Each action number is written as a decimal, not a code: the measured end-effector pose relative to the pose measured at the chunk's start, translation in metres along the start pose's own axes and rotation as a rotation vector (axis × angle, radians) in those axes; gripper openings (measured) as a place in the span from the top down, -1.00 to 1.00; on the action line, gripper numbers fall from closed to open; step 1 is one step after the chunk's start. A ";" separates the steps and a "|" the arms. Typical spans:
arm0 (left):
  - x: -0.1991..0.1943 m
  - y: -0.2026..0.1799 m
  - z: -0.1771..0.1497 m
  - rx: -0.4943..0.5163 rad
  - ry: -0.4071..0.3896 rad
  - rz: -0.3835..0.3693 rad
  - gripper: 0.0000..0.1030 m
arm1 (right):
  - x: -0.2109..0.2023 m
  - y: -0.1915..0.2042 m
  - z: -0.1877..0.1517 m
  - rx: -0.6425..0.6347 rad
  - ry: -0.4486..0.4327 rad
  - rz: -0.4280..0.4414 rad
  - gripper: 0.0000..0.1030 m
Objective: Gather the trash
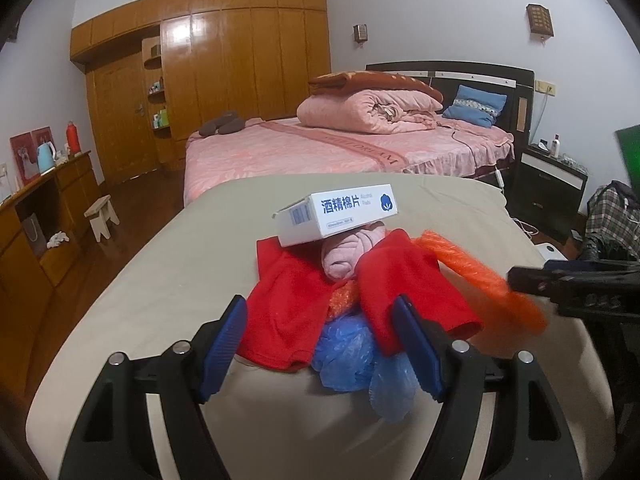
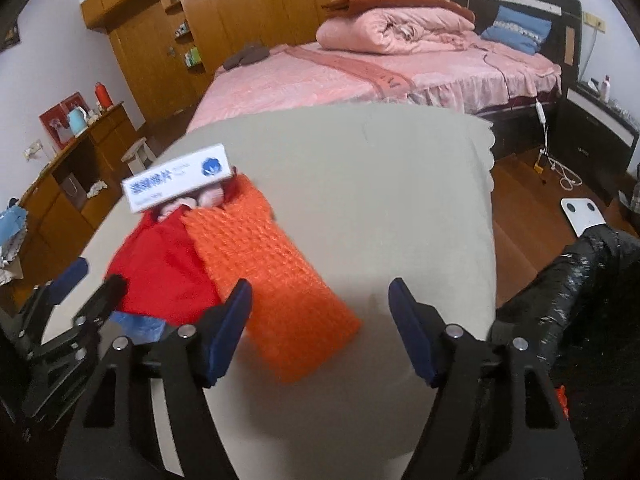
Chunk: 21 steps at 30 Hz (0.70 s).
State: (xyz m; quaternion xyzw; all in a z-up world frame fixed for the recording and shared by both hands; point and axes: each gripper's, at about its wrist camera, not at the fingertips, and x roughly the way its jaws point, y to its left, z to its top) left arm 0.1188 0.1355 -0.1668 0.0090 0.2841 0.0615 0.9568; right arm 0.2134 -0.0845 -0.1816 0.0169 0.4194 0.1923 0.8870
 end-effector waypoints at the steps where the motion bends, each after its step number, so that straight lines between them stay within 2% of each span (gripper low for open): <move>1: 0.000 0.000 0.000 0.000 0.001 0.000 -0.43 | 0.006 0.002 -0.003 -0.011 0.012 -0.005 -0.31; 4: 0.001 0.000 0.000 -0.003 0.004 0.001 -0.43 | 0.019 0.006 -0.010 -0.025 0.048 -0.017 -0.27; 5: 0.001 0.000 0.000 -0.005 0.005 0.001 -0.43 | 0.022 0.007 -0.014 -0.026 0.056 -0.019 -0.20; 7: 0.001 0.000 0.000 -0.005 0.007 0.000 -0.43 | 0.023 0.010 -0.019 -0.039 0.038 -0.030 -0.15; 9: 0.001 0.000 0.000 -0.002 0.009 0.000 -0.43 | 0.022 0.012 -0.021 -0.041 0.035 -0.014 0.12; 13: -0.001 -0.003 0.000 0.003 0.003 -0.005 -0.43 | 0.014 0.012 -0.023 -0.040 0.024 0.013 0.49; 14: -0.002 -0.004 0.001 0.003 -0.001 -0.010 -0.43 | 0.012 0.010 -0.023 -0.033 0.019 0.012 0.74; 17: -0.004 -0.008 0.002 0.002 -0.005 -0.033 -0.43 | 0.003 0.001 -0.023 0.024 0.015 0.017 0.77; 21: -0.003 -0.022 0.006 0.016 -0.010 -0.073 -0.42 | -0.008 -0.005 -0.028 0.032 0.005 0.007 0.77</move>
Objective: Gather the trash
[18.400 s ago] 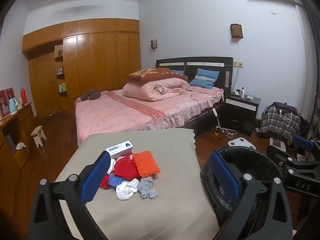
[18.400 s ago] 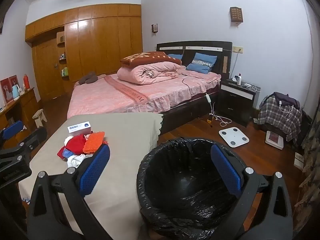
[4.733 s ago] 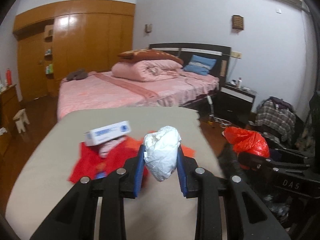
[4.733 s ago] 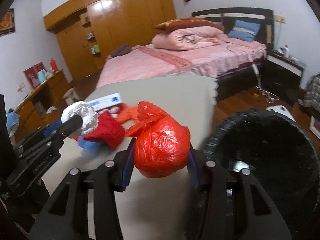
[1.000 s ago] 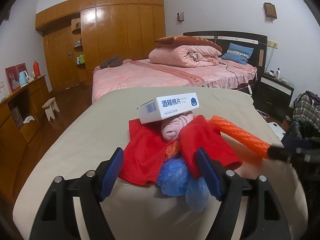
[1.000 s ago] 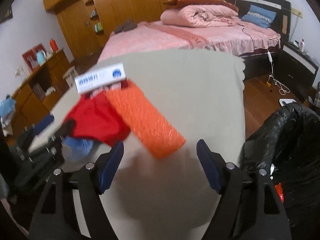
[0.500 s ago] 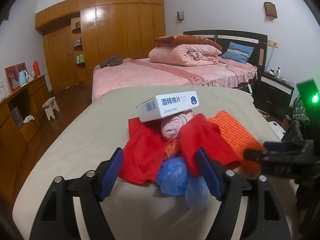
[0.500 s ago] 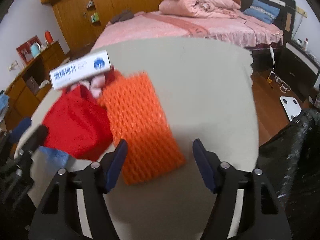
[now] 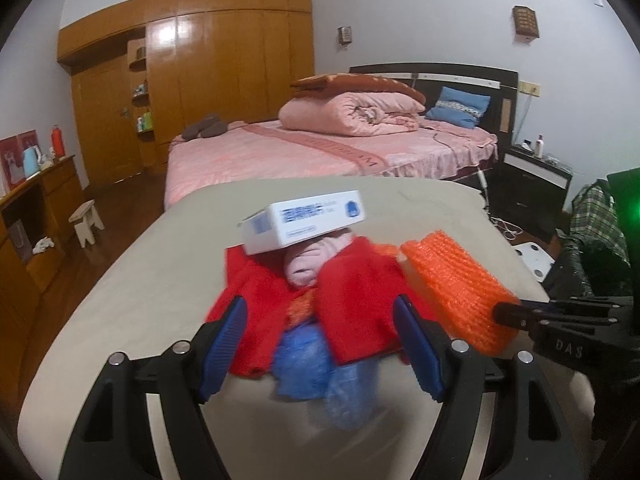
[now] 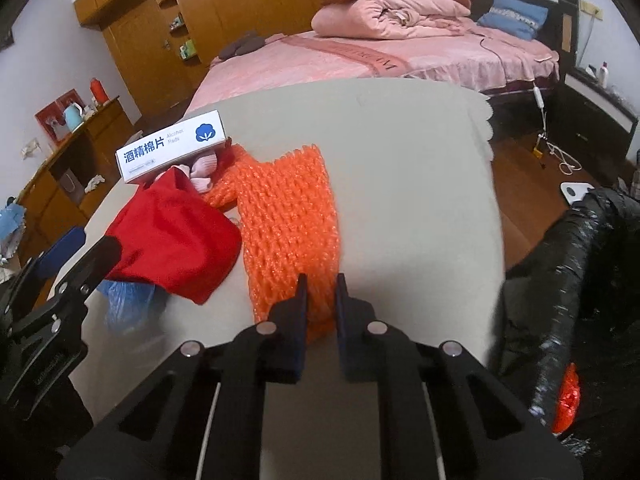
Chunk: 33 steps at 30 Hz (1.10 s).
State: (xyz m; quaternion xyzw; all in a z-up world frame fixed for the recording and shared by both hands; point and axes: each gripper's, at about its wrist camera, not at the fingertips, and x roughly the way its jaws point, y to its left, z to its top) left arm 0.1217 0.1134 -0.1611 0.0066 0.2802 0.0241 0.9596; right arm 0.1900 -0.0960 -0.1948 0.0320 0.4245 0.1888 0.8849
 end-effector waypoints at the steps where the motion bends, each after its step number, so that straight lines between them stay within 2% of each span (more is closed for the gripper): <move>1: 0.001 -0.003 0.000 0.002 0.001 -0.007 -0.38 | -0.002 0.000 -0.001 0.003 -0.004 -0.001 0.77; 9: 0.020 -0.019 0.003 0.011 0.048 -0.038 -0.29 | -0.005 -0.001 -0.006 -0.009 -0.005 -0.015 0.77; 11: 0.025 -0.021 0.004 0.012 0.069 -0.048 -0.17 | -0.004 -0.003 -0.006 -0.003 -0.004 -0.015 0.77; 15: 0.031 -0.026 0.002 0.028 0.099 -0.079 0.57 | -0.006 -0.005 -0.005 0.007 -0.007 -0.011 0.77; 16: 0.031 -0.027 0.004 0.031 0.099 -0.084 0.71 | -0.007 -0.006 -0.005 0.010 -0.010 -0.009 0.77; 17: 0.029 -0.028 0.003 0.037 0.090 -0.097 0.77 | -0.008 -0.006 -0.004 0.011 -0.013 -0.008 0.77; 22: 0.013 -0.035 0.005 0.057 0.033 -0.122 0.86 | -0.017 -0.007 -0.001 0.021 -0.041 -0.002 0.77; 33: -0.019 -0.044 0.007 0.054 -0.001 -0.182 0.91 | -0.036 -0.015 0.001 0.057 -0.077 -0.016 0.77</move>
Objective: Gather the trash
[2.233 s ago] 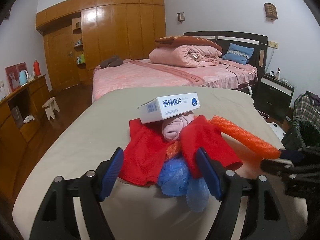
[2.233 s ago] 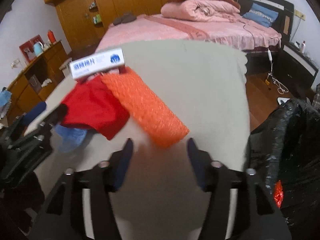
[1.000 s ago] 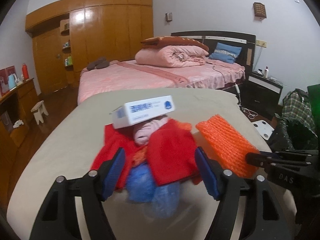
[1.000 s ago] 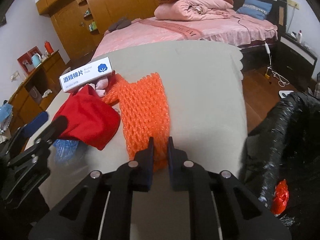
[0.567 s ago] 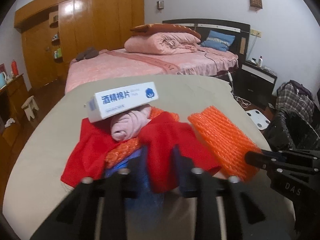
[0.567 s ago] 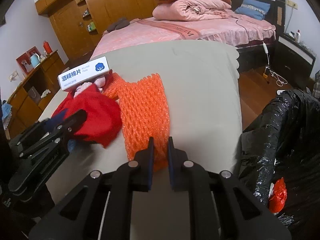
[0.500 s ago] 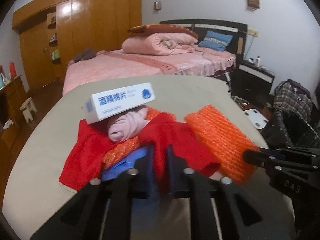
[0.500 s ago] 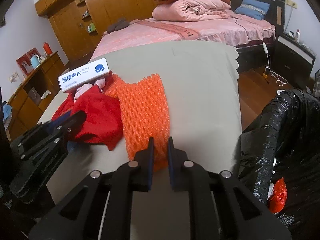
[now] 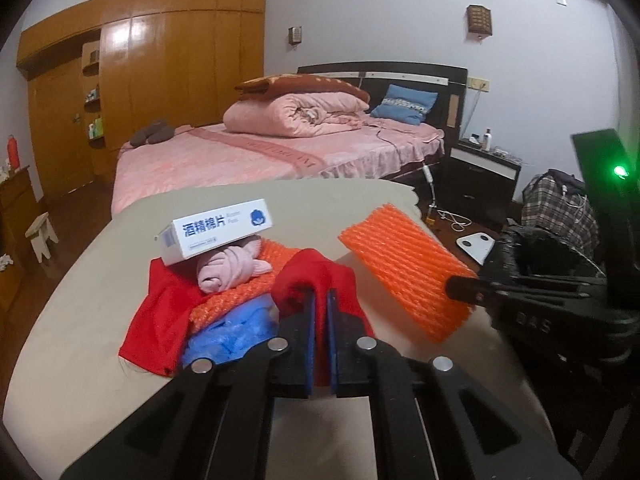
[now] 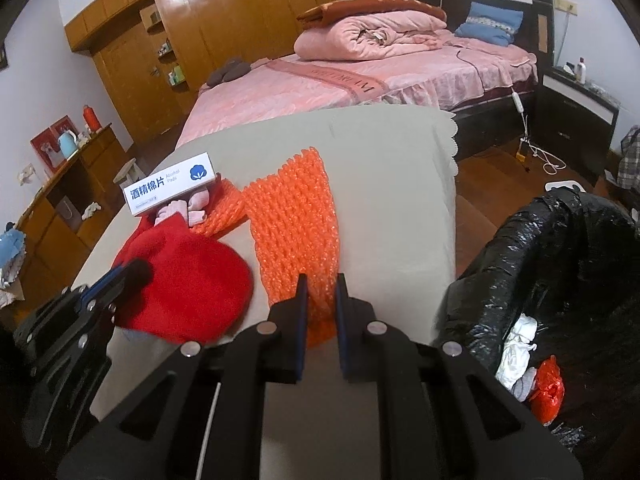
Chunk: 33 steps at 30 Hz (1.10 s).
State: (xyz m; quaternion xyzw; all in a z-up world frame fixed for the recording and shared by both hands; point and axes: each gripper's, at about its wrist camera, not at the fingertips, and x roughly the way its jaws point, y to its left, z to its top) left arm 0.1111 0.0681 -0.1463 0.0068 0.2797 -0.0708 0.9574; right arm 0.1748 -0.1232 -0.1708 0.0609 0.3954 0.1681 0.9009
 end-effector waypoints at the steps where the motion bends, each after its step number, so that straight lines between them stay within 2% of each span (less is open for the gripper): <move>1: -0.001 -0.001 0.000 0.001 -0.002 -0.004 0.91 | -0.002 0.000 0.000 0.002 -0.003 0.003 0.77; 11: -0.014 -0.010 0.014 -0.018 -0.041 -0.040 0.93 | -0.026 -0.006 0.007 0.012 -0.044 0.007 0.77; 21: -0.030 -0.030 0.046 -0.010 -0.113 -0.082 0.93 | -0.066 -0.025 0.021 0.041 -0.115 -0.016 0.77; 27: -0.038 -0.056 0.063 0.017 -0.148 -0.142 0.93 | -0.098 -0.050 0.021 0.057 -0.163 -0.075 0.77; 33: -0.040 -0.096 0.075 0.058 -0.162 -0.233 0.93 | -0.125 -0.084 0.009 0.103 -0.185 -0.155 0.77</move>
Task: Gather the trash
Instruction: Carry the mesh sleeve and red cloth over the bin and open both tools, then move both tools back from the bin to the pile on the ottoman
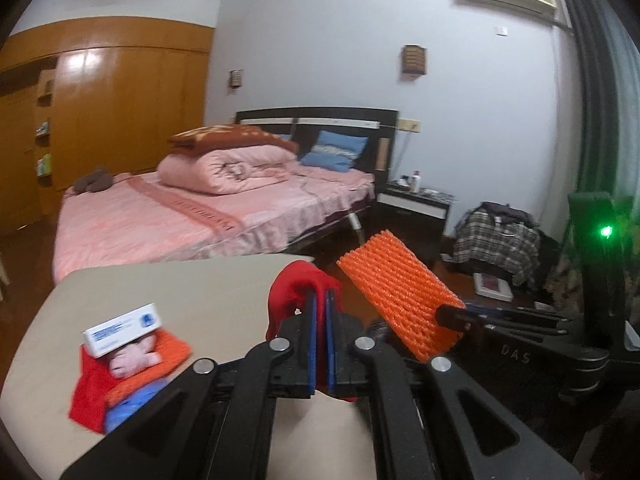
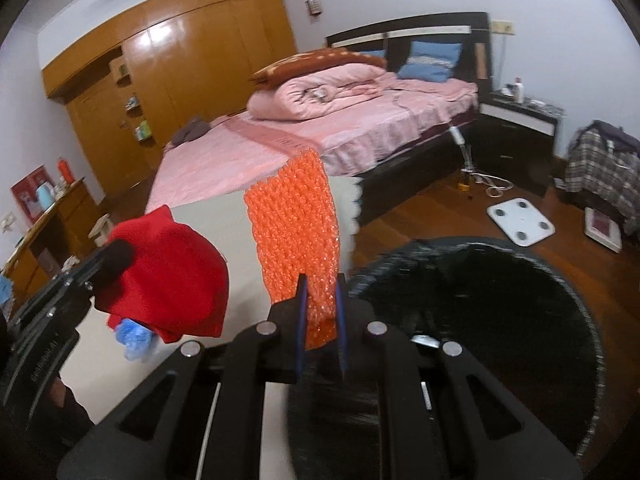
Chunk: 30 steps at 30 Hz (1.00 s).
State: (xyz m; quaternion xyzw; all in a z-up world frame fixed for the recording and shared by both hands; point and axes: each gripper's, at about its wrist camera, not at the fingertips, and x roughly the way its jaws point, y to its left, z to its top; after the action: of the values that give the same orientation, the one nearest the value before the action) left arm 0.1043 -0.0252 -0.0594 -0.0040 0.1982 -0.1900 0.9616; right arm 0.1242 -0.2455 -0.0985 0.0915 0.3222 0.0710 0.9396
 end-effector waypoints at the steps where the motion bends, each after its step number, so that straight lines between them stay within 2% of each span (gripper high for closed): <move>1: 0.002 -0.008 0.003 0.010 -0.003 -0.021 0.93 | -0.005 -0.010 -0.002 0.010 -0.004 -0.021 0.77; 11: 0.027 -0.085 0.018 0.075 -0.018 -0.198 0.93 | -0.042 -0.086 -0.023 0.088 -0.026 -0.196 0.77; 15: 0.043 -0.109 0.013 0.075 0.016 -0.254 0.93 | -0.049 -0.108 -0.033 0.119 -0.022 -0.241 0.77; 18: 0.056 -0.118 0.004 0.083 0.053 -0.272 0.86 | -0.048 -0.115 -0.038 0.129 -0.012 -0.274 0.69; 19: 0.059 -0.119 0.001 0.085 0.068 -0.276 0.61 | -0.046 -0.118 -0.040 0.131 -0.002 -0.290 0.58; 20: 0.062 -0.119 -0.002 0.086 0.082 -0.278 0.46 | -0.045 -0.120 -0.041 0.131 0.002 -0.298 0.45; 21: 0.063 -0.119 -0.005 0.086 0.090 -0.269 0.16 | -0.043 -0.121 -0.042 0.132 0.004 -0.307 0.26; 22: 0.063 -0.116 -0.008 0.084 0.091 -0.258 0.06 | -0.042 -0.122 -0.043 0.133 0.006 -0.317 0.16; 24: 0.064 -0.109 -0.011 0.080 0.101 -0.239 0.05 | -0.040 -0.119 -0.044 0.126 -0.001 -0.335 -0.26; 25: 0.062 -0.102 -0.013 0.073 0.105 -0.220 0.02 | -0.040 -0.117 -0.045 0.121 -0.008 -0.342 -0.38; 26: 0.061 -0.097 -0.015 0.067 0.104 -0.203 -0.01 | -0.042 -0.115 -0.045 0.118 -0.017 -0.346 -0.63; 27: 0.058 -0.090 -0.016 0.061 0.101 -0.185 -0.07 | -0.043 -0.113 -0.045 0.114 -0.031 -0.345 -0.78; 30: 0.051 -0.069 -0.018 0.058 0.091 -0.120 -0.29 | -0.045 -0.100 -0.042 0.088 -0.068 -0.299 -0.90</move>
State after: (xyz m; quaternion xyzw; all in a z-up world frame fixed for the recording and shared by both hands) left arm 0.1160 -0.1065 -0.0900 0.0206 0.2355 -0.2529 0.9382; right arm 0.0707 -0.3461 -0.1259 0.0861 0.3028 -0.0870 0.9452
